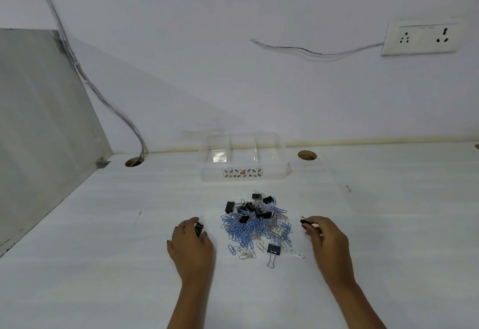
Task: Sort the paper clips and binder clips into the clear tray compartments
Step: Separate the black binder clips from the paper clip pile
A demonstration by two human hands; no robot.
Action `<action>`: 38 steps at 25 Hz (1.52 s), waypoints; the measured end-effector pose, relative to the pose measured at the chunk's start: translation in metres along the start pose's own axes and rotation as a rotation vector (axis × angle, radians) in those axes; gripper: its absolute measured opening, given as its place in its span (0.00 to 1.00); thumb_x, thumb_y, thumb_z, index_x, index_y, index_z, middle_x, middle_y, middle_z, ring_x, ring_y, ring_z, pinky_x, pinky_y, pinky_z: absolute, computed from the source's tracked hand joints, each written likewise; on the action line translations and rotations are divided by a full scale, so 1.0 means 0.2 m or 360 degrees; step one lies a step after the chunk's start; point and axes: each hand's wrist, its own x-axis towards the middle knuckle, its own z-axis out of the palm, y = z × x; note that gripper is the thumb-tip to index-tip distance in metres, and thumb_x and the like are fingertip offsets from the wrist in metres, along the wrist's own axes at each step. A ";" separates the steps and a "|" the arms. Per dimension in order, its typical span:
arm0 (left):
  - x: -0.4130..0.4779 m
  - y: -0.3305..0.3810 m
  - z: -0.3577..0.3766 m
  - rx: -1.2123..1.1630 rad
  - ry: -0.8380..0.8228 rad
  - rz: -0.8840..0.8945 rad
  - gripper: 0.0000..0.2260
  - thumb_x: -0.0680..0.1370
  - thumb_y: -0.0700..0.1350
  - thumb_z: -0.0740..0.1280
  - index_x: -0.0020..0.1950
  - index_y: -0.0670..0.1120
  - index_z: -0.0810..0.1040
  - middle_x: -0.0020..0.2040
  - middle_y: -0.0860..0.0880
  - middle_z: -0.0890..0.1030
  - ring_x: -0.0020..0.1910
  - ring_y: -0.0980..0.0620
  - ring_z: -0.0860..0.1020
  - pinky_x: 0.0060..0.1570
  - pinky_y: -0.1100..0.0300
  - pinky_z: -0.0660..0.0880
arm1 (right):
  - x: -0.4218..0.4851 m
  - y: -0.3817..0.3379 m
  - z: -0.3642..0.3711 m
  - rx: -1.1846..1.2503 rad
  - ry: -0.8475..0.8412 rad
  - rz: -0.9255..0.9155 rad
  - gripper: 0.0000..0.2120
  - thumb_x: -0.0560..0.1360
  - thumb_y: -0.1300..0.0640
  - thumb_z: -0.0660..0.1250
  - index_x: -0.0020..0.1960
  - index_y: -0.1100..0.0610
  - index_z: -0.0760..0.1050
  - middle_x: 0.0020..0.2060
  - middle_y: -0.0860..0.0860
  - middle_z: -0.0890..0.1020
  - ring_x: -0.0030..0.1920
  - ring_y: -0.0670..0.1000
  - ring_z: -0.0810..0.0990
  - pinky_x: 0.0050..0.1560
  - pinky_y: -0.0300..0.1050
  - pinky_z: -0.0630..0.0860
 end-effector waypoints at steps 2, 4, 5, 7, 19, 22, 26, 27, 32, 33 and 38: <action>0.00 -0.01 0.00 -0.0044 0.0008 -0.0030 0.12 0.70 0.33 0.64 0.49 0.45 0.79 0.52 0.45 0.81 0.54 0.42 0.77 0.62 0.39 0.67 | 0.00 -0.02 0.02 0.0050 -0.0001 -0.0031 0.04 0.72 0.65 0.67 0.46 0.60 0.78 0.40 0.53 0.82 0.41 0.52 0.82 0.43 0.43 0.78; 0.00 -0.02 -0.01 -0.0149 0.0069 -0.0065 0.13 0.69 0.31 0.63 0.49 0.44 0.78 0.56 0.42 0.77 0.56 0.40 0.76 0.61 0.41 0.69 | 0.01 -0.01 0.04 -0.0060 -0.0035 -0.0077 0.03 0.70 0.66 0.69 0.43 0.61 0.78 0.39 0.53 0.81 0.40 0.51 0.80 0.42 0.34 0.74; 0.00 -0.01 -0.01 -0.0193 0.0107 -0.0087 0.14 0.69 0.30 0.63 0.51 0.43 0.77 0.60 0.41 0.75 0.59 0.39 0.74 0.61 0.41 0.69 | 0.01 0.00 0.04 -0.0134 -0.0042 -0.0066 0.03 0.70 0.66 0.70 0.42 0.61 0.78 0.39 0.54 0.81 0.40 0.53 0.79 0.41 0.33 0.71; 0.00 0.01 -0.02 -0.0178 0.0156 0.0027 0.16 0.69 0.30 0.63 0.55 0.41 0.76 0.63 0.38 0.72 0.66 0.36 0.68 0.62 0.39 0.67 | 0.04 0.04 0.03 -0.0295 -0.0058 0.0025 0.03 0.69 0.65 0.70 0.43 0.62 0.78 0.40 0.56 0.81 0.42 0.57 0.79 0.42 0.37 0.69; 0.04 0.12 0.10 -0.0193 -0.0243 0.0815 0.18 0.71 0.52 0.58 0.54 0.46 0.80 0.55 0.47 0.81 0.65 0.41 0.71 0.62 0.46 0.69 | -0.03 -0.07 0.12 -0.0239 -0.0696 -0.0398 0.07 0.68 0.47 0.69 0.42 0.49 0.82 0.36 0.41 0.76 0.40 0.41 0.69 0.40 0.35 0.66; 0.09 0.18 0.15 -0.0221 -0.0387 0.0733 0.15 0.70 0.54 0.62 0.47 0.48 0.82 0.54 0.47 0.81 0.66 0.40 0.70 0.63 0.44 0.67 | 0.01 -0.03 0.10 -0.0083 -0.0621 -0.0235 0.04 0.67 0.50 0.69 0.38 0.49 0.82 0.33 0.34 0.73 0.43 0.40 0.71 0.43 0.31 0.65; 0.06 0.14 0.20 -0.0274 -0.0373 0.0699 0.11 0.68 0.54 0.68 0.42 0.48 0.82 0.51 0.48 0.81 0.63 0.40 0.73 0.65 0.42 0.67 | 0.11 0.04 0.02 0.0043 -0.0102 0.0041 0.09 0.66 0.67 0.72 0.36 0.54 0.81 0.34 0.44 0.78 0.39 0.46 0.76 0.40 0.33 0.71; 0.05 0.14 0.20 -0.0291 -0.0338 0.0668 0.11 0.68 0.54 0.68 0.42 0.48 0.82 0.51 0.47 0.81 0.63 0.40 0.72 0.64 0.42 0.67 | 0.14 0.07 0.00 -0.0021 0.0011 0.0100 0.09 0.66 0.68 0.71 0.36 0.55 0.81 0.34 0.47 0.79 0.38 0.47 0.77 0.40 0.38 0.73; 0.04 0.15 0.20 -0.0265 -0.0245 0.0563 0.02 0.68 0.40 0.74 0.40 0.45 0.83 0.51 0.44 0.82 0.64 0.36 0.71 0.62 0.40 0.67 | 0.20 0.12 -0.02 -0.0540 -0.0046 0.0239 0.03 0.69 0.61 0.71 0.43 0.56 0.82 0.41 0.54 0.81 0.43 0.58 0.78 0.42 0.53 0.76; 0.04 0.15 0.20 -0.0244 -0.0239 0.0599 0.02 0.68 0.40 0.73 0.39 0.45 0.83 0.50 0.44 0.82 0.64 0.36 0.72 0.62 0.40 0.68 | 0.20 0.09 -0.01 -0.0574 -0.0054 0.0182 0.05 0.70 0.60 0.70 0.45 0.57 0.81 0.42 0.54 0.81 0.44 0.58 0.78 0.42 0.53 0.75; 0.02 0.15 0.17 -0.0163 -0.0210 0.0816 0.02 0.70 0.38 0.71 0.40 0.44 0.83 0.48 0.47 0.82 0.59 0.41 0.76 0.59 0.42 0.72 | 0.31 -0.08 0.17 -0.0391 -0.0526 -0.0101 0.11 0.74 0.59 0.64 0.56 0.56 0.77 0.53 0.53 0.80 0.54 0.53 0.76 0.52 0.46 0.72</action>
